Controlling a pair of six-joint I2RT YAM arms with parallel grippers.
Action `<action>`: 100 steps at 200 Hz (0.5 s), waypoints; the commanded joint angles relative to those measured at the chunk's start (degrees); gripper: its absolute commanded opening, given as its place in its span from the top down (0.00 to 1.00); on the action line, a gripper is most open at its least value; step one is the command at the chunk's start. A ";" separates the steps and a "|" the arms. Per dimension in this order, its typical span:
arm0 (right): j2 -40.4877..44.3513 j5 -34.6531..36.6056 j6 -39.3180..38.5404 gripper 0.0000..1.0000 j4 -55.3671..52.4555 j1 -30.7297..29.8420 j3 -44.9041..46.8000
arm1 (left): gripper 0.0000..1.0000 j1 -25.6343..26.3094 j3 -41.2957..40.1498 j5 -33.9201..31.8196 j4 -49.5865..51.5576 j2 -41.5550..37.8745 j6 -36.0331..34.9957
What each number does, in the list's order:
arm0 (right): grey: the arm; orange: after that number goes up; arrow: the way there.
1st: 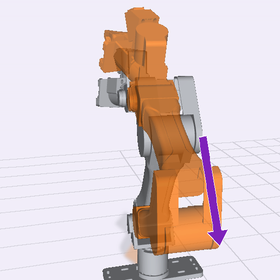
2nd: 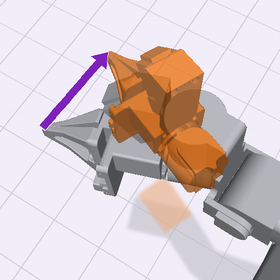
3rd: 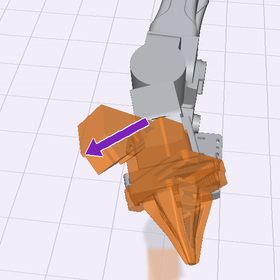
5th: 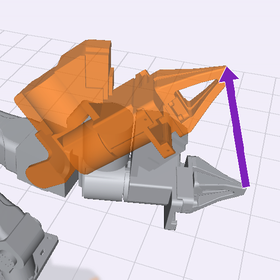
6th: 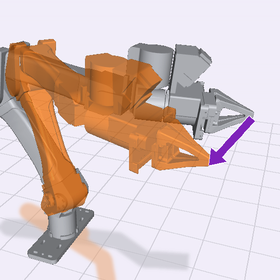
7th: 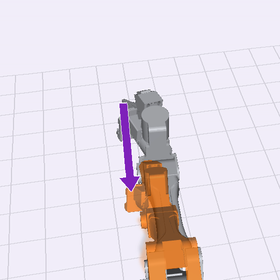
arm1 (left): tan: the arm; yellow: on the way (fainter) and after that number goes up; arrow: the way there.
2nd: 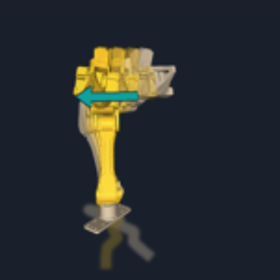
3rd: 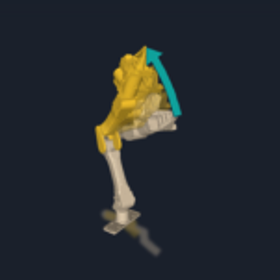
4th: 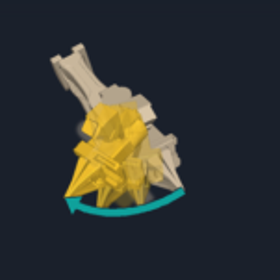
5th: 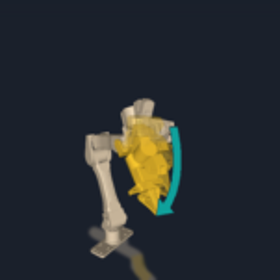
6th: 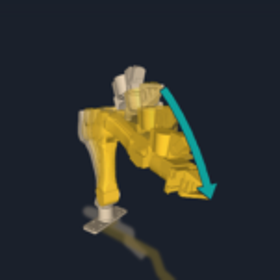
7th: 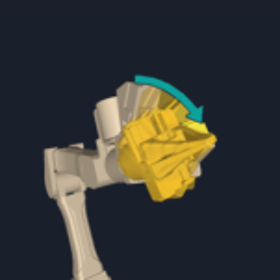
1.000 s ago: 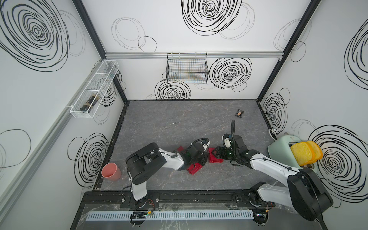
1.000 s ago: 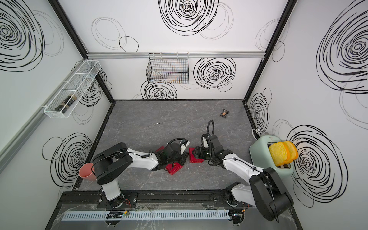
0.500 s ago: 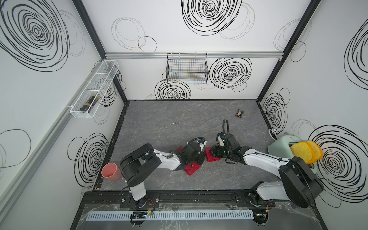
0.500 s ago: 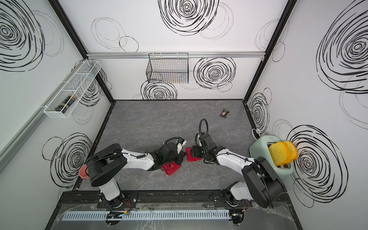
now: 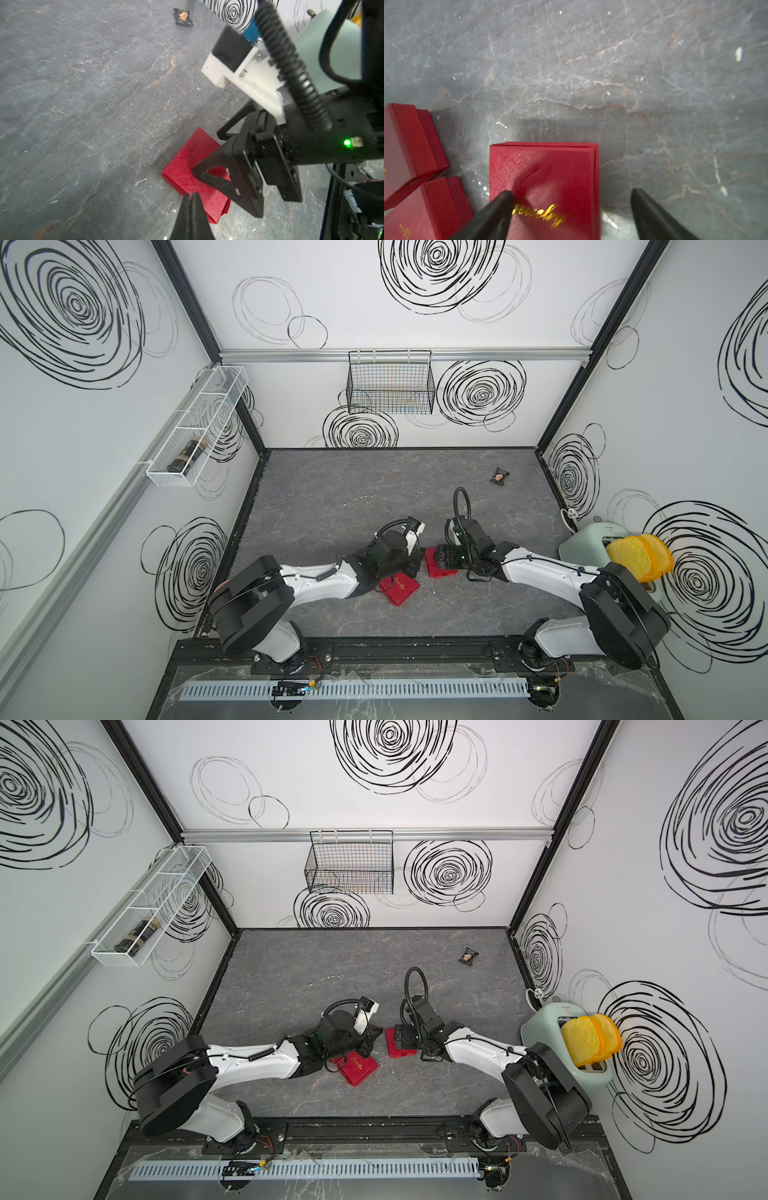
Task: Take the necklace out of the lift-off lid jewelry box
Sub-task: Close the lid on the jewelry box.
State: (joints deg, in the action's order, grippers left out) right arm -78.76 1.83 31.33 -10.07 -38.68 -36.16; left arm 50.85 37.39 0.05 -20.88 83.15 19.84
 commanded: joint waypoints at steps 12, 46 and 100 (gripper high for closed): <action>1.53 2.84 -2.31 0.03 -5.57 -2.08 -4.18 | 0.82 -1.34 -4.07 -2.33 3.11 -5.70 -0.61; -0.50 3.79 -4.06 0.03 -7.46 -5.12 -7.05 | 0.69 -2.06 -7.49 -2.95 4.33 -10.72 -0.43; -7.67 12.50 -1.42 0.03 -13.54 -9.07 -11.96 | 0.21 -2.25 -10.53 -3.56 5.42 -15.89 -0.96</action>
State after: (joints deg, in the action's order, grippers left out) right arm -83.85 7.92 28.27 -17.87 -46.26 -45.76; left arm 48.99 28.51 -2.50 -15.29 69.87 19.05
